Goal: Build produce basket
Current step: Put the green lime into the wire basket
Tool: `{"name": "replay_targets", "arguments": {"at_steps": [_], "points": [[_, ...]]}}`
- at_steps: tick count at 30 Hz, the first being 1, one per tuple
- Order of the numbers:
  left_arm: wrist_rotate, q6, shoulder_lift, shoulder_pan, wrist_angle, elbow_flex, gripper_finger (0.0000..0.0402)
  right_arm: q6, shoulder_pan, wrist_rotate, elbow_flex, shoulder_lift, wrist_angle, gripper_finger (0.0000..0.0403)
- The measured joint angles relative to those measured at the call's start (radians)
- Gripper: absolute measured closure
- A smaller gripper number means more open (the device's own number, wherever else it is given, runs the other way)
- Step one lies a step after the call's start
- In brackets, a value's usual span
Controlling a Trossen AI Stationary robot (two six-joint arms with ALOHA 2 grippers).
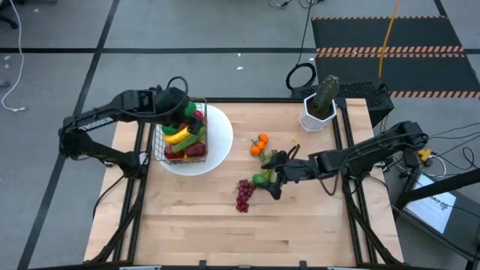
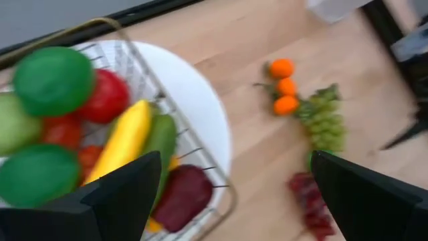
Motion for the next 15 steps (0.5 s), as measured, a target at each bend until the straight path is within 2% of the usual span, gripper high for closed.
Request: {"name": "replay_targets", "arguments": {"at_steps": [8,15], "points": [[-0.001,-0.08,0.003,-0.108,0.142,0.0,0.0021,-0.236,-0.063,-0.135,0.0,0.077,-0.064,0.0023],[-0.006,-0.165,0.004,-0.228,0.206,0.0,0.0021,-0.413,-0.1,-0.178,0.0,0.164,-0.047,0.0023]]}}
